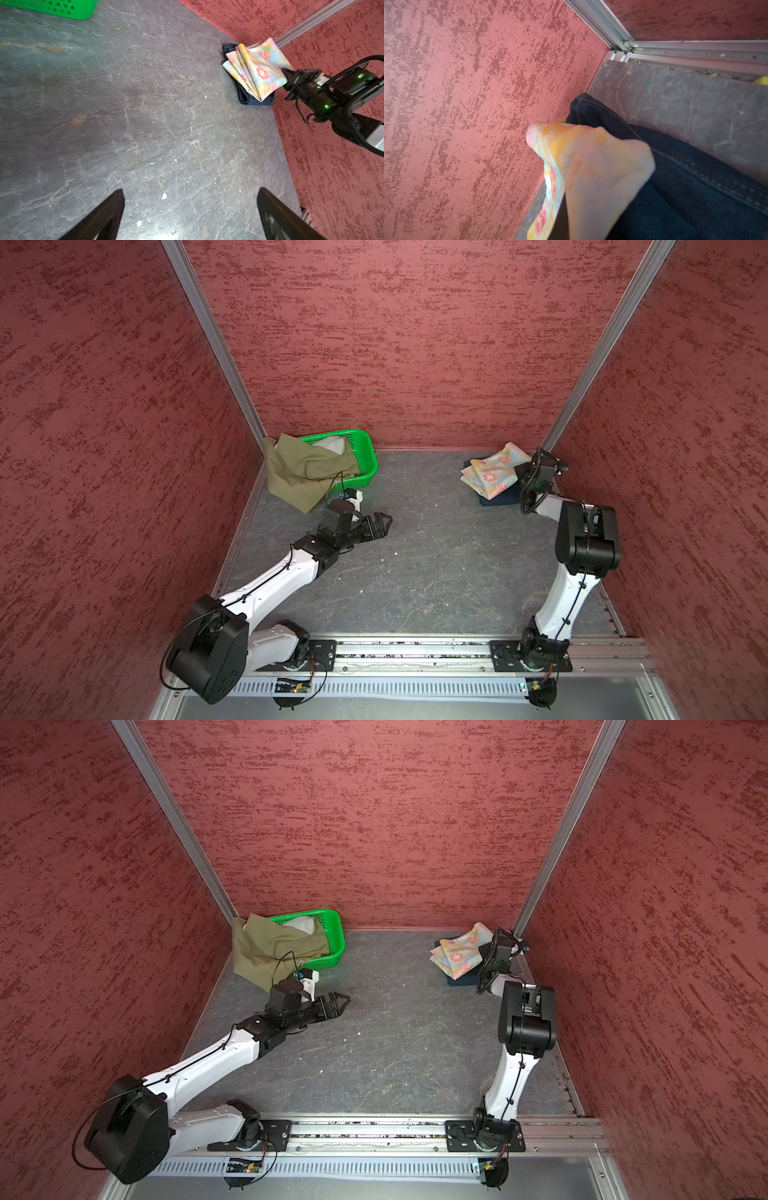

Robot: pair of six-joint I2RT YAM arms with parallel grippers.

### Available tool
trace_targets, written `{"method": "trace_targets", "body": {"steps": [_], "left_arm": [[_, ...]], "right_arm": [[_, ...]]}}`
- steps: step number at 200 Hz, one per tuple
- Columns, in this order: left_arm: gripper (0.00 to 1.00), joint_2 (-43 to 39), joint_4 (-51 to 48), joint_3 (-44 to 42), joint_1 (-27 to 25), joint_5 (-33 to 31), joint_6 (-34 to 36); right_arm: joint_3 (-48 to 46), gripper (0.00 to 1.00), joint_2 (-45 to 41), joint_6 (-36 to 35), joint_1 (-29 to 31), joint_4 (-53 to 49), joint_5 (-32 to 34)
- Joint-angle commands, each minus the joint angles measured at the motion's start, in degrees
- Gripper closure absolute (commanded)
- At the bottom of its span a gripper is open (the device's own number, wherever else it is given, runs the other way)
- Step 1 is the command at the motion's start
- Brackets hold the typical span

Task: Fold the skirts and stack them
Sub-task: 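Carry the floral skirt onto the denim skirt with right gripper while left moves to basket, then grasp the olive skirt in the green basket with the left gripper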

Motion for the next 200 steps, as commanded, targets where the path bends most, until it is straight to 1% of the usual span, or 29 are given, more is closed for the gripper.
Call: {"method": "trace_targets", "body": {"steps": [1, 10, 27, 34, 38, 62, 76, 85, 95, 105, 110, 121, 132, 140, 147, 153, 159, 174, 186, 194, 200], "left_arm": [[0.00, -2.55, -4.52, 1.22, 0.46, -4.41, -0.40], [0.00, -3.22, -6.89, 2.56, 0.50, -6.01, -0.20], [0.00, -4.21, -12.07, 6.05, 1.00, -9.72, 0.02], [0.00, -4.56, -14.14, 7.63, 1.38, -10.84, 0.21], [0.00, -4.65, -15.45, 8.55, 1.53, -11.68, 0.18], [0.00, -3.82, -23.39, 15.71, 4.17, -15.88, 0.99], [0.00, -1.98, -27.17, 21.19, 6.67, -17.27, 2.90], [0.01, -0.29, -29.56, 24.59, 8.63, -18.85, 4.63], [0.00, 2.22, -31.98, 27.80, 10.81, -21.25, 6.67], [0.00, 4.90, -34.51, 31.66, 13.62, -20.89, 7.85], [0.00, 5.96, -35.26, 33.44, 14.68, -21.16, 8.57], [0.00, 8.41, -36.44, 36.57, 16.27, -24.07, 10.12], [0.00, 11.13, -37.79, 39.07, 18.31, -25.59, 10.74], [0.00, 13.47, -39.63, 40.99, 20.66, -23.92, 9.98], [0.01, 14.90, -40.88, 41.77, 22.51, -22.81, 8.94], [0.00, 15.50, -41.09, 41.34, 24.15, -21.42, 8.09], [0.00, 15.57, -40.80, 40.24, 25.70, -19.72, 7.00], [0.00, 14.81, -38.96, 35.48, 30.61, -14.05, 3.82], [0.00, 12.99, -35.99, 30.11, 34.98, -6.55, 0.28], [0.00, 11.12, -32.12, 25.58, 37.45, -2.29, -2.23], [0.00, 9.62, -29.36, 21.89, 39.18, 1.31, -3.93]], "right_arm": [[2.78, 0.91, -0.11, 0.66, 0.08, -5.76, 3.82], [4.51, 0.71, 0.02, -0.67, 0.06, -9.71, 3.67], [7.39, 0.20, -0.11, -2.50, -0.17, -18.08, 4.38], [8.91, 0.06, -0.14, -2.56, -0.43, -22.68, 4.91], [9.61, 0.02, -0.18, -2.76, -0.56, -24.79, 5.13], [11.19, 0.01, -0.93, -3.46, -1.87, -33.48, 5.23], [11.14, 0.01, -2.20, -3.84, -2.08, -37.67, 6.96], [10.28, 0.01, -3.51, -4.33, -2.09, -38.62, 7.84], [8.19, 0.01, -5.45, -5.14, -2.02, -37.97, 8.57], [5.26, 0.01, -8.15, -6.45, -1.54, -35.71, 9.69], [3.43, 0.01, -9.76, -8.15, -1.15, -33.45, 9.93], [0.44, 0.01, -13.11, -11.77, 0.64, -30.35, 12.24], [-2.04, 0.02, -15.75, -16.13, 2.78, -26.85, 12.02], [-3.43, 0.03, -17.57, -18.04, 4.79, -25.84, 12.36], [-4.92, 0.03, -19.25, -20.59, 6.87, -22.98, 10.94], [-6.23, 0.05, -20.37, -22.80, 8.98, -21.05, 9.82], [-6.49, 0.06, -21.08, -24.11, 11.20, -20.81, 10.05], [-6.90, 0.07, -22.02, -28.16, 17.29, -18.32, 8.52], [-6.61, 0.08, -21.82, -28.86, 21.44, -17.83, 7.77], [-6.86, 0.09, -21.47, -29.24, 23.57, -16.50, 6.08], [-7.06, 0.10, -21.22, -29.15, 25.08, -15.88, 6.00]]}}
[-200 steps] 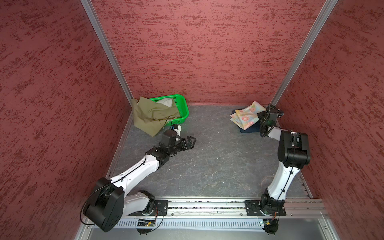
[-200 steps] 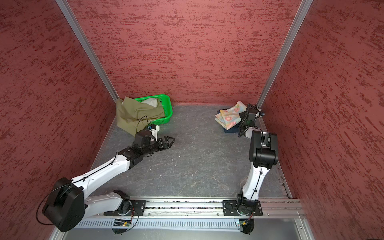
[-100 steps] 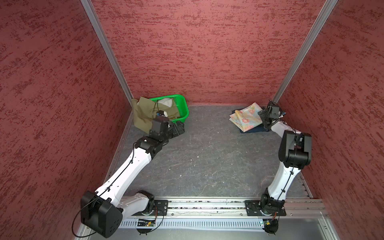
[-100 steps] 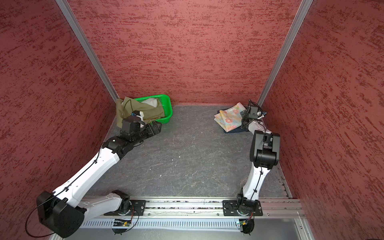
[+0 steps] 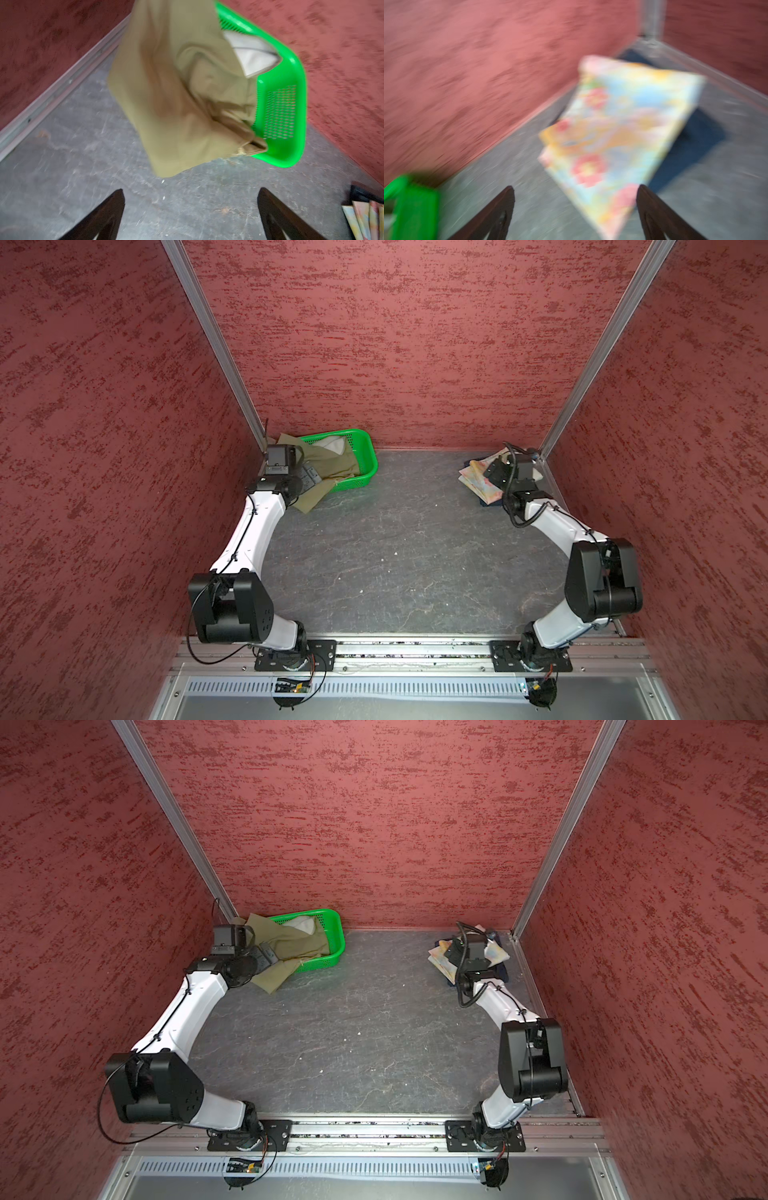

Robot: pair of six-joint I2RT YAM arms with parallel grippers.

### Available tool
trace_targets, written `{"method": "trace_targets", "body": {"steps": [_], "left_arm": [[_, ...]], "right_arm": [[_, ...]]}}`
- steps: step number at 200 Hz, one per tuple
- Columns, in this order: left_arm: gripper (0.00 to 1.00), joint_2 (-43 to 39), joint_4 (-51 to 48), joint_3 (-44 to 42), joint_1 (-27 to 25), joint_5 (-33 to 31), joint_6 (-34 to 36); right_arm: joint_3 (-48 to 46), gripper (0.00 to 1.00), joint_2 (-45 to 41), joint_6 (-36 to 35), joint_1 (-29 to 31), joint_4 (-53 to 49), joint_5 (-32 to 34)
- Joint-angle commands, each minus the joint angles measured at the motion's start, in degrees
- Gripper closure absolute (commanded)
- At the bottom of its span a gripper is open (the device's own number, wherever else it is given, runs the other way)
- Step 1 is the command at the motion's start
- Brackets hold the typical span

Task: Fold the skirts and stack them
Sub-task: 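Grasp the olive skirt in the green basket with the left gripper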

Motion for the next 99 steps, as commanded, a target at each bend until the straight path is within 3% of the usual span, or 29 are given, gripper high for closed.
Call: {"method": "trace_targets", "body": {"steps": [1, 20, 42, 67, 99], "left_arm": [[0.00, -5.00, 5.71, -9.93, 6.17, 15.05, -7.72], [0.01, -8.71, 17.42, -19.79, 8.47, 21.47, -11.94], [0.13, -8.92, 29.62, -26.74, 8.54, 24.60, -15.56], [0.32, -4.80, 41.62, -31.37, 7.83, 24.58, -17.86], [0.38, 1.89, 53.39, -33.34, 5.97, 22.61, -17.44]], "right_arm": [[-1.02, 0.10, 0.12, -4.81, 5.44, 5.03, -2.40], [-1.61, 0.11, 0.84, -4.77, 8.62, 7.88, -4.90], [-2.48, 0.12, 0.87, -4.75, 10.44, 10.75, -6.95], [-3.11, 0.13, 0.86, -4.62, 10.73, 12.65, -8.85], [-5.31, 0.14, -0.88, -4.84, 10.83, 15.73, -9.38]]}}
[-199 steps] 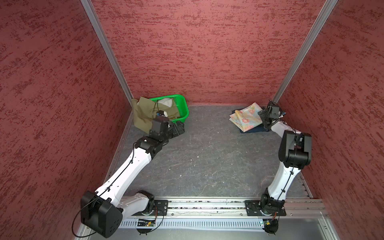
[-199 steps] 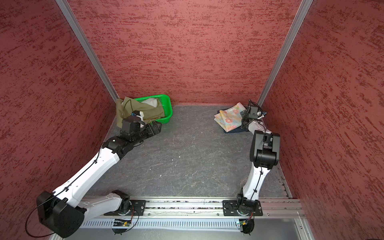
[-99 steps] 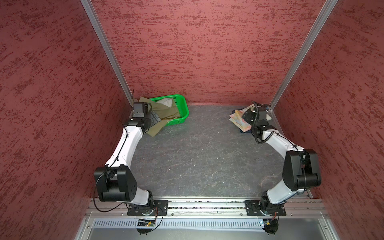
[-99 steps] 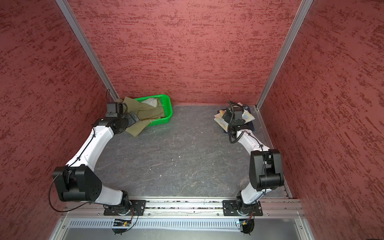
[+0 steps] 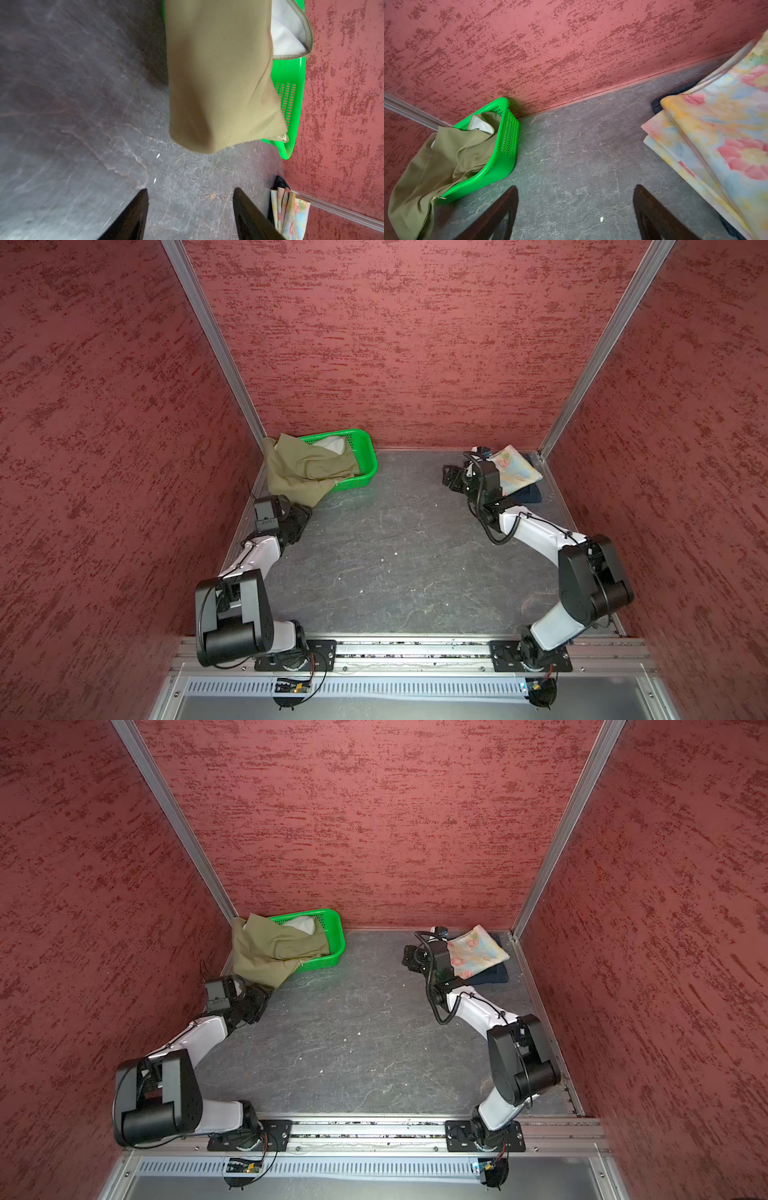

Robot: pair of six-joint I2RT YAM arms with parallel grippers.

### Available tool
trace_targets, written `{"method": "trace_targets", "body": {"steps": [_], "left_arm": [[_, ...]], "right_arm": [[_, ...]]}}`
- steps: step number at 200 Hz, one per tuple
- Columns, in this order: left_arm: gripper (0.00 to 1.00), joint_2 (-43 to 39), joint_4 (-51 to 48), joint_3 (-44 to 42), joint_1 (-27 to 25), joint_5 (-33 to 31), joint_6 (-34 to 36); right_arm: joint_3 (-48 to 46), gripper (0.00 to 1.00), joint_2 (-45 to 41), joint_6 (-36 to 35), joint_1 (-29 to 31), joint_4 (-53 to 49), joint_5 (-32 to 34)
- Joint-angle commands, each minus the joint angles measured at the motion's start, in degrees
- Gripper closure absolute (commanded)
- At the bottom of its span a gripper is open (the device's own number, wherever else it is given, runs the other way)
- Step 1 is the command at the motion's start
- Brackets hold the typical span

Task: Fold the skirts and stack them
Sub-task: 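Grasp the olive skirt in the green basket with the left gripper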

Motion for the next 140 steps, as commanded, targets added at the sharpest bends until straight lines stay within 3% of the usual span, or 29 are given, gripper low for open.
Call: {"method": "trace_targets", "body": {"steps": [1, 25, 38, 65, 140], "left_arm": [[0.38, 3.80, 15.75, -1.35, -1.26, 0.50, -1.10], [0.40, 8.07, 22.68, -0.85, -3.39, -2.39, 0.90], [0.49, 9.57, 25.54, -0.45, -4.17, -4.12, 2.00], [1.00, 10.21, 26.60, 0.49, -4.61, -7.91, 4.37], [1.00, -11.55, 8.04, 4.76, -6.85, -14.55, 11.31]], "right_arm": [[-1.59, 0.14, -1.60, -0.99, 0.29, 4.20, -1.66], [-2.55, 0.13, -3.14, -2.33, 0.52, 4.85, -0.69], [-3.49, 0.14, -4.17, -2.71, 0.56, 5.28, 0.39], [-5.01, 0.13, -5.58, -2.57, 0.72, 5.40, 1.46], [-5.42, 0.14, -6.40, -1.80, 1.15, 4.13, 1.59]]}}
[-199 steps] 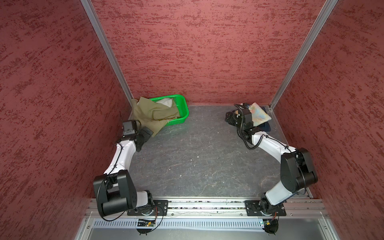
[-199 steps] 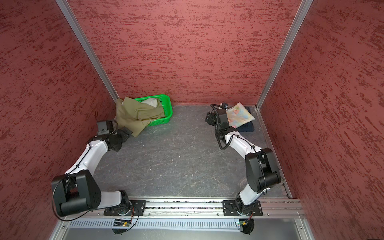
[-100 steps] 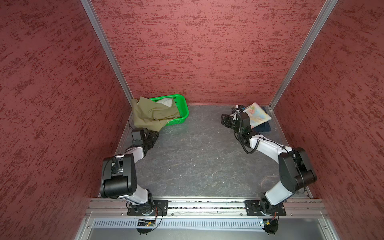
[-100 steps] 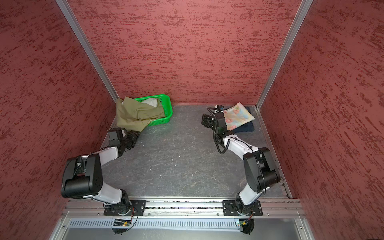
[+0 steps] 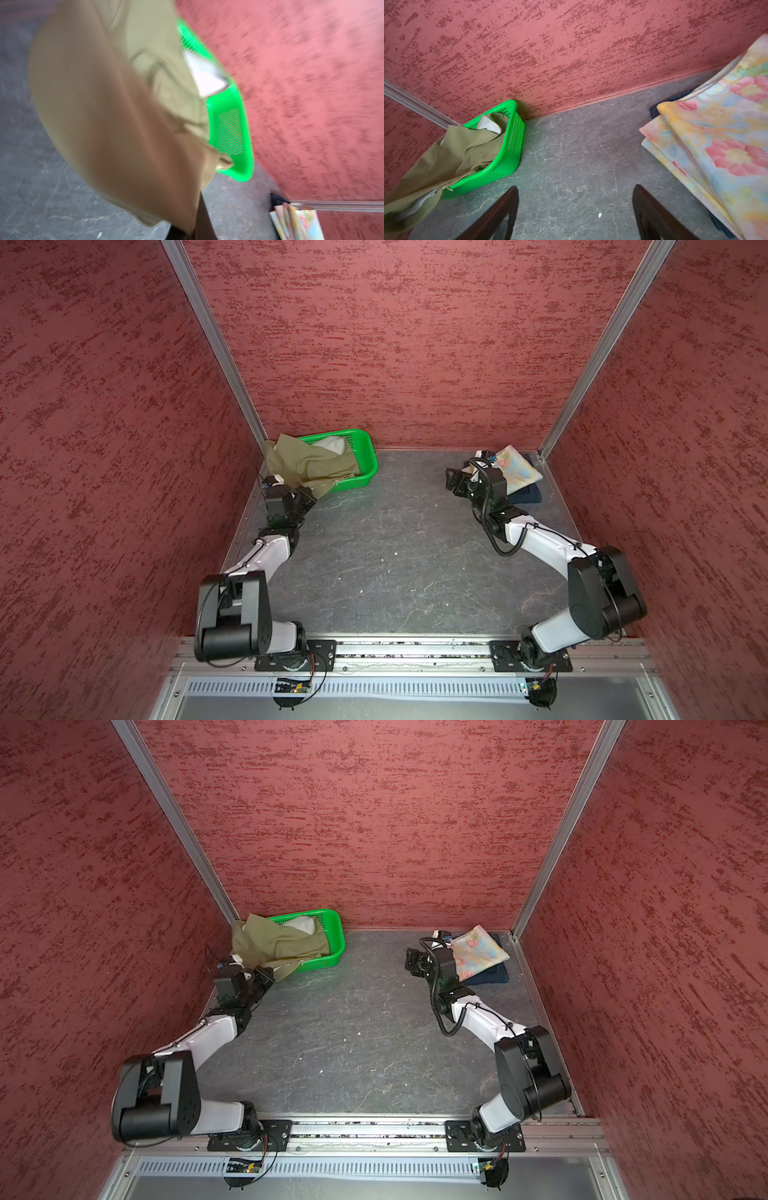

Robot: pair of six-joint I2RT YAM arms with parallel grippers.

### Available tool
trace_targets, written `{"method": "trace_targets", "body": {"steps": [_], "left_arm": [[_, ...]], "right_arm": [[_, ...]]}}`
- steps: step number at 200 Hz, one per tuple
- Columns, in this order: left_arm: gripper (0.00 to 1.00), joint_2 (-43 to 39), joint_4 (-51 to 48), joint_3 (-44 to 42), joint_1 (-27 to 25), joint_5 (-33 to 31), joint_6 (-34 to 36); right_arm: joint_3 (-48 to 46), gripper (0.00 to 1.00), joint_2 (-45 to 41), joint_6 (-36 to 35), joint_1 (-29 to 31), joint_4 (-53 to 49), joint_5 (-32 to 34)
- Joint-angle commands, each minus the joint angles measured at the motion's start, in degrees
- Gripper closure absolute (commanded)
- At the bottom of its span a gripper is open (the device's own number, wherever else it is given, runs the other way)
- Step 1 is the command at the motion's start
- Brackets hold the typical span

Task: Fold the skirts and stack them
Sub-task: 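Grasp the olive skirt in the green basket with the left gripper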

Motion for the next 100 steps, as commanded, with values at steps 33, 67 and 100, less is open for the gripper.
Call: {"method": "trace_targets", "body": {"steps": [33, 67, 100], "left_arm": [[1.00, -6.30, -16.25, 13.25, 0.90, -1.10, 6.64], [1.00, -0.62, -22.32, 27.71, 1.20, -0.24, 10.81], [1.00, 6.90, -25.97, 42.03, 1.07, 0.33, 14.19]], "right_arm": [[0.73, 0.14, 0.10, 0.48, 0.87, 0.67, 0.61], [2.45, 0.14, 1.77, 0.71, 1.07, 0.19, -0.47], [4.68, 0.14, 3.57, 0.57, 1.13, -1.17, -1.49]]}}
